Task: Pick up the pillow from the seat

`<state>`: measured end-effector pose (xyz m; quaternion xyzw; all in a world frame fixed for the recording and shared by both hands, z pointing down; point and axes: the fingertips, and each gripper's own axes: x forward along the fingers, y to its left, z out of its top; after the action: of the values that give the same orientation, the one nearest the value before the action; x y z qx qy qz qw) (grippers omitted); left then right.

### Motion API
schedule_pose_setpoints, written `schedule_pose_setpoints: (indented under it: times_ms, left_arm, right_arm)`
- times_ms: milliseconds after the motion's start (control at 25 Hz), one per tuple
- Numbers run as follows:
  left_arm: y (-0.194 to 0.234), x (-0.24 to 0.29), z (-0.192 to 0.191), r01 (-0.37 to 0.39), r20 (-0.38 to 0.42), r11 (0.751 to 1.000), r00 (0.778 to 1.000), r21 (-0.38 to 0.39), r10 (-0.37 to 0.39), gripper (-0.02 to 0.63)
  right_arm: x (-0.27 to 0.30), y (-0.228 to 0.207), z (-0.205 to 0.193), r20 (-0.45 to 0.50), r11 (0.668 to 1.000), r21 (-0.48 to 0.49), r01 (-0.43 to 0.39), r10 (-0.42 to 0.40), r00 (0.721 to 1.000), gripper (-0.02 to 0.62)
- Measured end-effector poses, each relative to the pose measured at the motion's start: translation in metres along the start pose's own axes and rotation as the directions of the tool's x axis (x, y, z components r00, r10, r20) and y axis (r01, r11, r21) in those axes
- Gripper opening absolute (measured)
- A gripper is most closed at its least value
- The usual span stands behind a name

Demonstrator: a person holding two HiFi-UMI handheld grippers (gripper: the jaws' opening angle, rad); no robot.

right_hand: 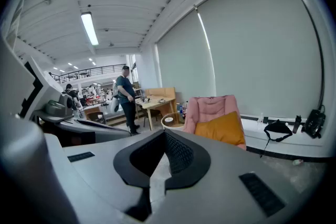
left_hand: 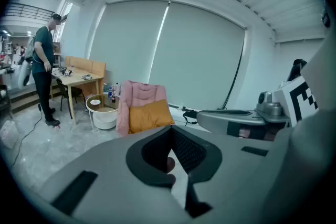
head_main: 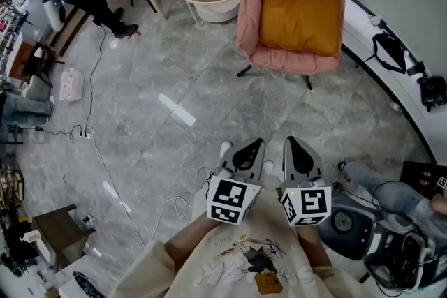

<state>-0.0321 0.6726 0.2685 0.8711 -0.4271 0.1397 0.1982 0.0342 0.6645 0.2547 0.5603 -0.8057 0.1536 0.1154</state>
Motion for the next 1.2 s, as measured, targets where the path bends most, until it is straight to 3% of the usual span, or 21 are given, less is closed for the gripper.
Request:
schedule_pose_setpoints:
  times_ms: [240, 440, 640, 880, 1200]
  left_arm:
    - [0.046, 0.001, 0.021, -0.021, 0.018, 1.0, 1.0, 0.003, 0.021, 0.005]
    - [0.067, 0.009, 0.021, -0.009, -0.009, 1.0, 1.0, -0.007, 0.009, 0.005]
    - [0.092, 0.018, 0.016, 0.03, -0.015, 0.999, 0.999, -0.037, -0.031, 0.005]
    - [0.128, 0.011, 0.034, 0.087, 0.021, 0.995, 0.996, -0.04, -0.086, 0.005]
    - [0.184, 0.007, 0.03, 0.055, 0.017, 0.994, 0.998, -0.094, -0.054, 0.005]
  right_arm:
    - [0.03, 0.018, 0.018, 0.037, 1.0, 0.009, 0.01, -0.01, 0.999, 0.02]
    - [0.048, 0.02, 0.017, 0.004, 0.999, 0.018, 0.032, -0.032, 0.999, 0.02]
    - [0.072, 0.031, 0.02, 0.004, 0.999, 0.038, 0.033, -0.033, 0.999, 0.021]
    - [0.1, 0.048, 0.035, 0.025, 0.994, 0.038, 0.106, -0.107, 0.994, 0.021]
    - [0.135, 0.061, 0.038, 0.001, 0.991, 0.027, 0.13, -0.131, 0.991, 0.02]
